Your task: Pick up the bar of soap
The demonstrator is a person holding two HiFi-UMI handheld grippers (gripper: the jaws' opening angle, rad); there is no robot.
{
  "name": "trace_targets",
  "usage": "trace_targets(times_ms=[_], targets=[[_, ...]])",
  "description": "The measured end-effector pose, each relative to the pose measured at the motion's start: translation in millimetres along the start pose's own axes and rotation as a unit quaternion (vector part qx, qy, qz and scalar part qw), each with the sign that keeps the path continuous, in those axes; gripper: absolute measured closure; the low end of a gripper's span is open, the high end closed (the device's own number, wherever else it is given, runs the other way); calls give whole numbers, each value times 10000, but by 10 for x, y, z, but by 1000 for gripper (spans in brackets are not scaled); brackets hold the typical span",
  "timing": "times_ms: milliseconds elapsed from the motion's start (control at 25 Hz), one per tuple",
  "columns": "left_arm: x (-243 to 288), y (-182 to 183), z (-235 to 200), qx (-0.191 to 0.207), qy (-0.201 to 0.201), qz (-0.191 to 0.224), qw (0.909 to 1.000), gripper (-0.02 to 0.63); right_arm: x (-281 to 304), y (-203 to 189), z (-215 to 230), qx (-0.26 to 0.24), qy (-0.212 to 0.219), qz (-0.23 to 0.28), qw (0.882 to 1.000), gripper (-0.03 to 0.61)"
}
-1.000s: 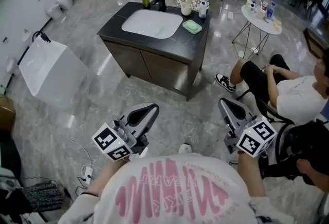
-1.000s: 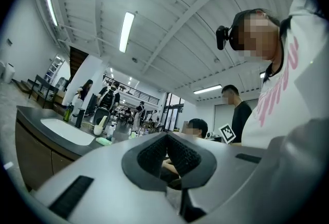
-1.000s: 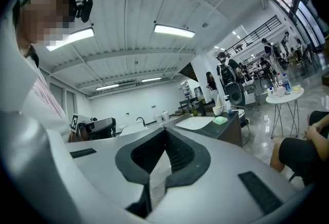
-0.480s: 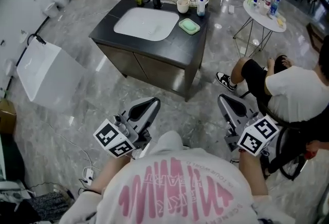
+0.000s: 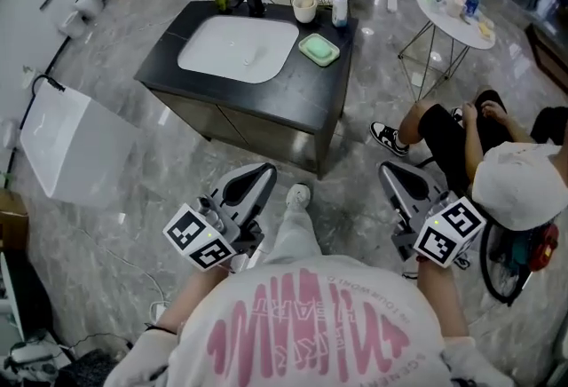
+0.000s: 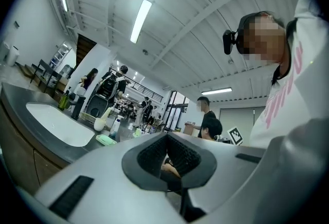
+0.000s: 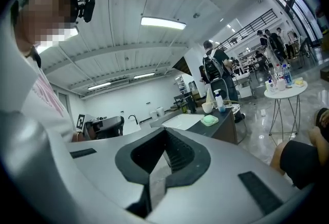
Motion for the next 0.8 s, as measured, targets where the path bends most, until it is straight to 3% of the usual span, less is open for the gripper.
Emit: trace_targets(times_ms=[240, 800], targets=[[412, 186, -594, -46, -197, -92, 9998, 604, 528, 146, 292, 174, -180, -176, 9995, 566], [1429, 656, -2197, 128, -885, -631, 9940, 604, 1938, 895, 1081, 414, -719, 156, 9964, 566]])
Point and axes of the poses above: the fingertips, and each gripper's own axes: x forward along the fingers, z to its right, y out of its top, the point moved 7 cm from there along -x, backward along the fingers, and after that the axes turned 5 degrees about x, right-handed, at the moved point
